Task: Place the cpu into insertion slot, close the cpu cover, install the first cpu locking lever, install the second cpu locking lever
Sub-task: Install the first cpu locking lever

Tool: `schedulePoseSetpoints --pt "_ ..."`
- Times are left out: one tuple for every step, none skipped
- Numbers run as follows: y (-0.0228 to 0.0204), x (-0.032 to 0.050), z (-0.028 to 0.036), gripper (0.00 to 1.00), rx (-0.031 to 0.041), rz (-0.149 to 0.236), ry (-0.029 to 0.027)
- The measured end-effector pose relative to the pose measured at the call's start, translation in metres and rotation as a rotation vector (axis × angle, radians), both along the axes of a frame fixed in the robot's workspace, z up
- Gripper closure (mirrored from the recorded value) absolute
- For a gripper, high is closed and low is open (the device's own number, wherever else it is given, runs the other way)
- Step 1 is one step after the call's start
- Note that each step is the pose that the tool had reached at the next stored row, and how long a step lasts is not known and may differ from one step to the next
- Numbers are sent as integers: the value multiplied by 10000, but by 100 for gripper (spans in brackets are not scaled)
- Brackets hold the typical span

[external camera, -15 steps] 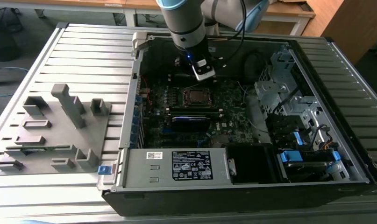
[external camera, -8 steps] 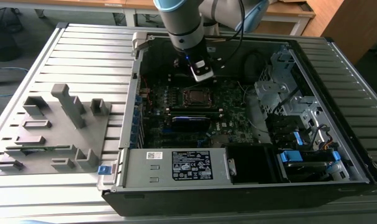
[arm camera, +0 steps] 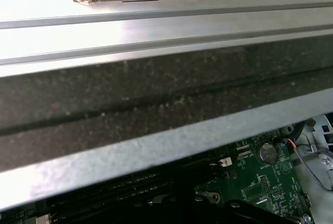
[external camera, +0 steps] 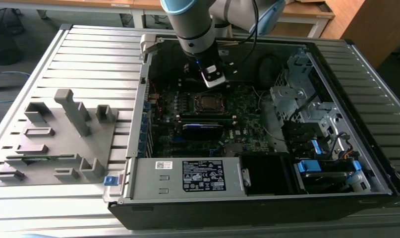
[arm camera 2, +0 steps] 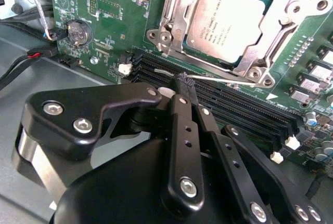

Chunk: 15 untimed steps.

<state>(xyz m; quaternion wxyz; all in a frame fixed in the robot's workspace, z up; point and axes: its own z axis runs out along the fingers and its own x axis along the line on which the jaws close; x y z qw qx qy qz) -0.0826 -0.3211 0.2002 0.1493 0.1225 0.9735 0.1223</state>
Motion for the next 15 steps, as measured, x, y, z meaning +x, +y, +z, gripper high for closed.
schedulePoseSetpoints --pt "1 0 -4 89 -2 -1 -2" --pt "1 -1 -8 89 -4 1 -4" --pt "2 -1 -14 89 -4 2 -11" --pt "3 -3 -22 89 -4 5 -24" --pt "3 -5 -29 89 -5 10 -38" --pt "2 -8 -34 89 -5 18 -54" --pt "2 -10 -38 89 -7 28 -73" --pt "2 -11 -42 89 -8 39 -95" --pt "2 -13 -46 89 -7 54 -122" --pt "3 -14 -51 89 -6 74 -152" --pt "3 -15 -55 89 -5 92 -183" --pt "3 -16 -59 89 -6 110 -215" --pt "3 -17 -63 89 -6 130 -244" --pt "3 -18 -68 89 -6 149 -271" --pt "2 -20 -72 89 -6 166 -294"
